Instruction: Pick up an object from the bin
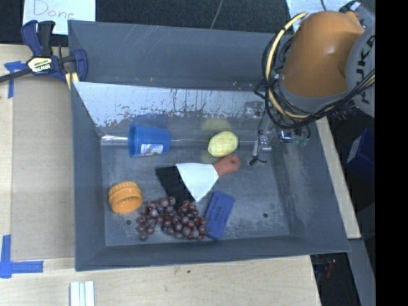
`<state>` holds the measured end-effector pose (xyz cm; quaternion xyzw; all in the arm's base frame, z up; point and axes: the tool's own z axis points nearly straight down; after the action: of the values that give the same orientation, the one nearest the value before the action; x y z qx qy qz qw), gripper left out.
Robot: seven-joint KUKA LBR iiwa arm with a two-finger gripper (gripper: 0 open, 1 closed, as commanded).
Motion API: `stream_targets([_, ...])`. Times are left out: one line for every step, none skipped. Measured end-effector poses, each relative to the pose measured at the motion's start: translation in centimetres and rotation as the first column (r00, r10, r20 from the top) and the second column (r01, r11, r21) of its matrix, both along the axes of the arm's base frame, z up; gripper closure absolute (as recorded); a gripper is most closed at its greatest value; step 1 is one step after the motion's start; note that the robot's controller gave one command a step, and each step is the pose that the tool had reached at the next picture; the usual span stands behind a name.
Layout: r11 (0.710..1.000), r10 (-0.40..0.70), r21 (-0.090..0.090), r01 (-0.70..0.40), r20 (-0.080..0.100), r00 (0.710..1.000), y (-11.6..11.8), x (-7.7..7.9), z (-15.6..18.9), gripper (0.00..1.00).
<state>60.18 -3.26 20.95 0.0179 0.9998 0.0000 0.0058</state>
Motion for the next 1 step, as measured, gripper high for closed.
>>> stream_targets([1.0, 0.026, -0.003, -0.026, 0.008, 1.0, -5.12, -6.62, 5.36, 0.0])
